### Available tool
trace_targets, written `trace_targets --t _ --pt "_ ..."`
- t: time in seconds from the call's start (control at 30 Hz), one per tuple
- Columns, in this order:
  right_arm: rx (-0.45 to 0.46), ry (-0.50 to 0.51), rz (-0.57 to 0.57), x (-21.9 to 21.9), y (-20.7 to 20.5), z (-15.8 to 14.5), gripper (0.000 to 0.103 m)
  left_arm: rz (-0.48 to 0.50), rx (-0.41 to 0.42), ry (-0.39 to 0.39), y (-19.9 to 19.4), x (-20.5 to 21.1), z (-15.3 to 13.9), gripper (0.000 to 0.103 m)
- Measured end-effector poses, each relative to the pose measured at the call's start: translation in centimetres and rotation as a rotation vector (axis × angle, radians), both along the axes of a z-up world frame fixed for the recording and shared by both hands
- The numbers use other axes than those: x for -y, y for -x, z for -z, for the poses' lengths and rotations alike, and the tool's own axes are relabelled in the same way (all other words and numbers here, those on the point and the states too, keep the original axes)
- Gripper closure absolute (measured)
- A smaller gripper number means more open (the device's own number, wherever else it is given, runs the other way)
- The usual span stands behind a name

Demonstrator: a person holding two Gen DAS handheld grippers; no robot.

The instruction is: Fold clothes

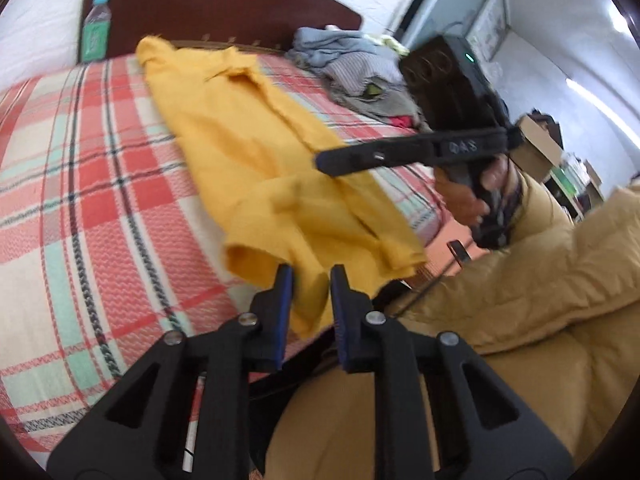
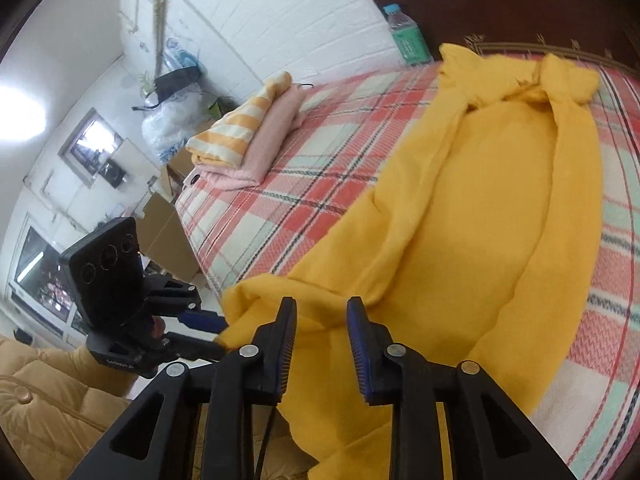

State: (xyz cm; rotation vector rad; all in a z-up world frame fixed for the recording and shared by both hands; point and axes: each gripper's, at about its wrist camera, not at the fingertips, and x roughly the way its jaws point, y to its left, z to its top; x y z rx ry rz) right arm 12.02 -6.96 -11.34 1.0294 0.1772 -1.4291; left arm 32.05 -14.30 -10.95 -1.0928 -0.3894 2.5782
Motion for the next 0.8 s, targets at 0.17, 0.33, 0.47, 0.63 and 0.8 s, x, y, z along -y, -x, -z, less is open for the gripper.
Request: trace_targets --t 0.17,0.33,0.47,0.63,0.8 --pt "-0.097 -0.011 -0.156 3.9 -2.7 -0.9 0.059 0.073 -0.017 0.03 -0.4 -2.2 -0.6 0.082" --pt "-0.142 -0.109 -0.265 8.1 -3.6 1.2 0.058 0.012 -0.005 -0.002 -0.7 -1.0 -0.2 0.082" --pt "-0.17 -0.19 -0.349 10.8 -4.1 3.2 0.058 -0.049 -0.019 -0.032 -2.1 0.5 -0.6 0.056" --pt "-0.214 -0.196 -0.388 11.1 -4.1 3.4 0.097 -0.121 -0.023 -0.066 -3.2 2.3 -0.6 0.049" --pt "-0.209 -0.11 -0.395 6.7 -4.5 1.2 0.098 -0.15 -0.018 -0.089 -2.8 3.5 -0.2 0.049"
